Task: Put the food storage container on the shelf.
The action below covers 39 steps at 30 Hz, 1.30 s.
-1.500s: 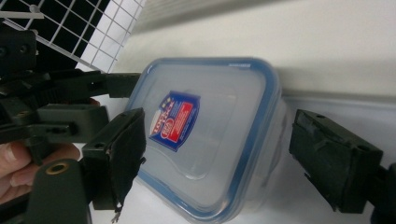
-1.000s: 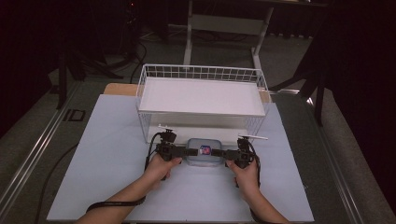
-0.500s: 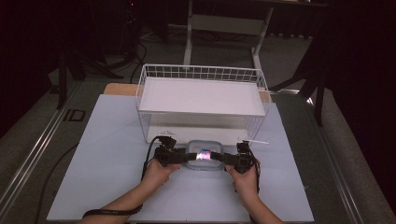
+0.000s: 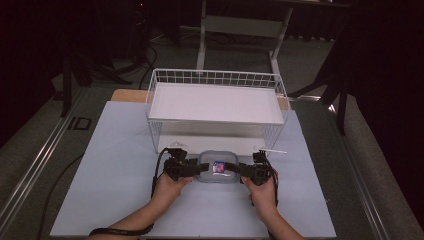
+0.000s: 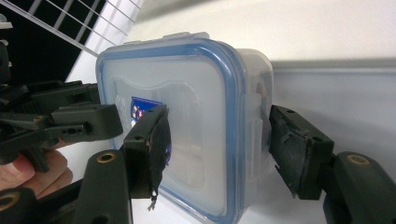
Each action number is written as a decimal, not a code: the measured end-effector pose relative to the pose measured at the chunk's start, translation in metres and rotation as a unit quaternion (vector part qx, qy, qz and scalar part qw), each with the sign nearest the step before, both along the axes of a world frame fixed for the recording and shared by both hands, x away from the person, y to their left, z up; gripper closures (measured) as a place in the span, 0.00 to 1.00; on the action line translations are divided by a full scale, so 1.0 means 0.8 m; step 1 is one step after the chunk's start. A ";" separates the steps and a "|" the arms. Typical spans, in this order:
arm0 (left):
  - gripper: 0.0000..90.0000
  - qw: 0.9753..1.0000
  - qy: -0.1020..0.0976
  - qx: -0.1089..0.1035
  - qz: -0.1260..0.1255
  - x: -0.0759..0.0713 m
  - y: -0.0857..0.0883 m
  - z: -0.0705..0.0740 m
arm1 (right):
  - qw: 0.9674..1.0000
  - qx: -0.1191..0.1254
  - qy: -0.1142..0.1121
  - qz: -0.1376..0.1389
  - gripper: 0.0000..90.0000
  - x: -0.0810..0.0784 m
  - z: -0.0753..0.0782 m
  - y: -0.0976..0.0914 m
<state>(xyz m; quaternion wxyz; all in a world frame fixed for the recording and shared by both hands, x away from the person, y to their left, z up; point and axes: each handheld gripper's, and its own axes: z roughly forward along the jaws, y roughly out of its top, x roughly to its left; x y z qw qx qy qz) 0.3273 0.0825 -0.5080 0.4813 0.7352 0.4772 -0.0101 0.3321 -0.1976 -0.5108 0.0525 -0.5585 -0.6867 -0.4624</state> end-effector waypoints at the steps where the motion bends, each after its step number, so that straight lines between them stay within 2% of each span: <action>1: 0.54 1.000 -0.003 -0.001 0.000 0.003 0.002 0.003 | 1.000 0.000 -0.009 0.000 0.44 0.001 0.004 0.001; 5: 0.54 1.000 -0.016 -0.005 0.015 0.013 0.008 0.011 | 1.000 -0.002 -0.025 -0.003 0.44 0.013 0.016 0.009; 8: 0.54 0.999 -0.024 -0.014 0.024 0.022 0.013 0.011 | 0.999 -0.001 -0.036 -0.009 0.44 0.024 0.020 0.015; 13: 0.53 0.998 -0.032 -0.008 0.044 0.035 0.017 0.012 | 0.999 0.009 -0.044 -0.016 0.44 0.042 0.015 0.023; 16: 0.53 0.998 -0.028 -0.012 0.052 0.045 0.021 0.009 | 0.998 0.007 -0.051 -0.019 0.44 0.048 0.013 0.029; 20: 0.53 0.998 -0.031 -0.009 0.059 0.052 0.021 0.007 | 0.999 0.014 -0.042 -0.023 0.44 0.058 0.009 0.032; 22: 0.53 0.998 -0.028 -0.011 0.063 0.057 0.021 0.005 | 0.999 0.017 -0.029 -0.028 0.44 0.061 0.009 0.033; 23: 0.53 0.997 -0.027 -0.014 0.064 0.059 0.020 0.004 | 0.998 0.012 -0.048 -0.028 0.44 0.066 0.006 0.032; 25: 0.53 0.997 -0.025 -0.013 0.067 0.063 0.020 0.002 | 0.999 0.014 -0.043 -0.031 0.44 0.070 0.005 0.032; 27: 0.52 0.997 -0.022 -0.021 0.073 0.066 0.020 -0.001 | 0.999 0.015 -0.043 -0.030 0.44 0.074 0.004 0.032; 31: 0.52 0.996 -0.041 -0.023 0.072 0.069 0.021 -0.003 | 0.998 0.014 -0.045 -0.032 0.43 0.081 0.005 0.033; 33: 0.52 0.995 -0.064 -0.017 0.070 0.070 0.020 -0.005 | 0.998 0.018 -0.044 -0.035 0.43 0.083 0.003 0.032; 35: 0.53 0.994 -0.078 -0.016 0.073 0.071 0.017 -0.007 | 0.998 0.022 -0.046 -0.039 0.41 0.085 0.000 0.032; 36: 0.53 0.993 -0.082 -0.016 0.077 0.072 0.015 -0.008 | 0.998 0.017 -0.046 -0.038 0.39 0.087 0.000 0.034; 38: 0.53 0.994 -0.077 -0.025 0.074 0.076 0.017 -0.010 | 0.998 0.020 -0.035 -0.047 0.38 0.089 0.000 0.036; 39: 0.53 0.994 -0.076 -0.028 0.075 0.077 0.017 -0.011 | 0.998 0.017 -0.037 -0.047 0.37 0.090 0.000 0.037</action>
